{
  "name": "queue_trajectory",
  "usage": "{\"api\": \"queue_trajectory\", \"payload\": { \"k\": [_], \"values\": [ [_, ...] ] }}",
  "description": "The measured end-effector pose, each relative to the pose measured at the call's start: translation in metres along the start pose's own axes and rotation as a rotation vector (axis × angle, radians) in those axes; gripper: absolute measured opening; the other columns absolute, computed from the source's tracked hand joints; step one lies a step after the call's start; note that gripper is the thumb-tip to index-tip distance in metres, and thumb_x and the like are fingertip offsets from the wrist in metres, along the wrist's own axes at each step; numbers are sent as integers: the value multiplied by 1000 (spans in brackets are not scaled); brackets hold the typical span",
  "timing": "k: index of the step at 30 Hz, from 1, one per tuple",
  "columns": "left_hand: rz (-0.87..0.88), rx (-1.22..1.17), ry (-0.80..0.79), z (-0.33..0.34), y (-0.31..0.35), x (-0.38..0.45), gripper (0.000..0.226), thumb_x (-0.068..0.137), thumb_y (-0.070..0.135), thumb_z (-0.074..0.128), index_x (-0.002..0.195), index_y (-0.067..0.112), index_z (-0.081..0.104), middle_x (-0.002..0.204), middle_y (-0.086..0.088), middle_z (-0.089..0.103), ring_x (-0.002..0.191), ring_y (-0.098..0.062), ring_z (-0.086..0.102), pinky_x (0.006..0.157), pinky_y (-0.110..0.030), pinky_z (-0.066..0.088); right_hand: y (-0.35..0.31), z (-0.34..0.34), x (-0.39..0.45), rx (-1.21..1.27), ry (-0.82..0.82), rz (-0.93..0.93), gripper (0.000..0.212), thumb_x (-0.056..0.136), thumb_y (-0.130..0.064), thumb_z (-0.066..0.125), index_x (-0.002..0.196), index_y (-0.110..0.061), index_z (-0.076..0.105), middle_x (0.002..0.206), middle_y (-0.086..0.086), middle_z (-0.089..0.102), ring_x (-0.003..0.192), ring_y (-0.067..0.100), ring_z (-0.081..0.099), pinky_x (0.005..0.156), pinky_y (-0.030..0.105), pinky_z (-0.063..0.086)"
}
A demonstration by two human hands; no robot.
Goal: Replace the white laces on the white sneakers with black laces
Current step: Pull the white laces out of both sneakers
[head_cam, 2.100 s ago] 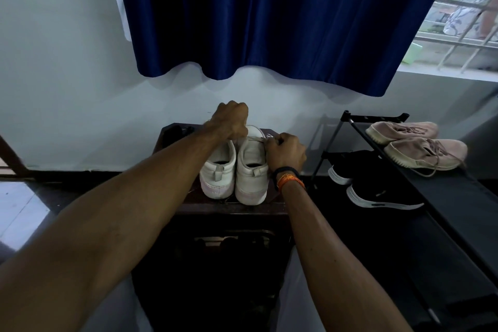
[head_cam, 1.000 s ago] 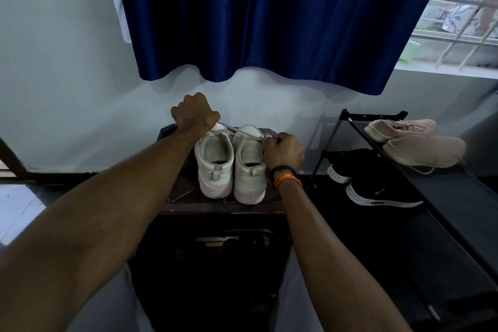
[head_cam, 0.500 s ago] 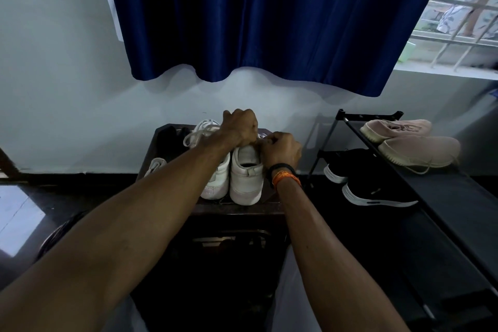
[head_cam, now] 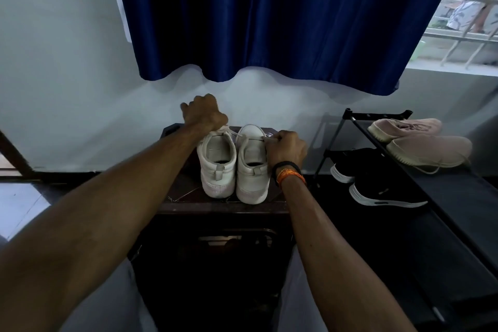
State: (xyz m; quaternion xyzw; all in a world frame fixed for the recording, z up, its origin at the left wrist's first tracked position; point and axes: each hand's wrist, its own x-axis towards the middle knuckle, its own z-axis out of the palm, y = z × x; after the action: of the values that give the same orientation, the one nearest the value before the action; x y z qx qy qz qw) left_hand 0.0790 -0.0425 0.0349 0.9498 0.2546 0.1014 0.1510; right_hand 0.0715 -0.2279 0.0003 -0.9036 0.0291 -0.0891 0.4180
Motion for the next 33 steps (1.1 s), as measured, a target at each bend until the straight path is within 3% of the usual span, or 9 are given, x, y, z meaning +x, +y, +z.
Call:
{"api": "queue_trajectory", "payload": {
  "k": [5,10,14,21,27,33],
  "values": [
    [6,-64,-78,-5,-5,-3,36,85,21,71,116,8,61,120,-13,63,114,-32,58,106,-43,39,-6,-2,3,-111,-141,-81,35,88,-17,57,113,-32,75,114,8,72,104,34,66,84,32,52],
    [203,-236,-164,4,6,-11,9,83,15,64,87,15,72,101,0,73,106,-24,61,105,-45,43,-17,-5,11,-226,-273,-169,34,89,-11,59,118,-22,73,123,13,67,112,36,63,93,38,52],
    [311,-284,-217,15,13,-16,14,85,32,74,92,20,76,99,8,75,105,-17,63,108,-45,39,-24,-2,15,-205,-274,-108,31,88,-10,59,115,-17,73,121,15,67,111,36,62,93,36,51],
    [329,-199,-260,26,33,-6,9,77,15,76,85,15,81,94,-1,77,97,-24,67,99,-45,51,-14,1,5,-69,-172,-66,33,84,-9,61,112,-20,74,113,9,72,109,31,64,79,24,41],
    [355,-43,-364,26,52,2,11,77,14,79,82,13,70,96,-9,73,90,-27,69,88,-41,58,-6,3,1,20,-136,-35,35,85,-9,62,116,-19,72,114,10,73,109,31,64,80,23,40],
    [411,89,-466,32,60,9,19,88,21,68,98,13,54,106,-11,62,92,-26,59,77,-37,49,-5,5,-2,43,-112,-51,33,84,-6,60,111,-18,74,107,8,74,103,29,66,77,23,41]
  ]
}}
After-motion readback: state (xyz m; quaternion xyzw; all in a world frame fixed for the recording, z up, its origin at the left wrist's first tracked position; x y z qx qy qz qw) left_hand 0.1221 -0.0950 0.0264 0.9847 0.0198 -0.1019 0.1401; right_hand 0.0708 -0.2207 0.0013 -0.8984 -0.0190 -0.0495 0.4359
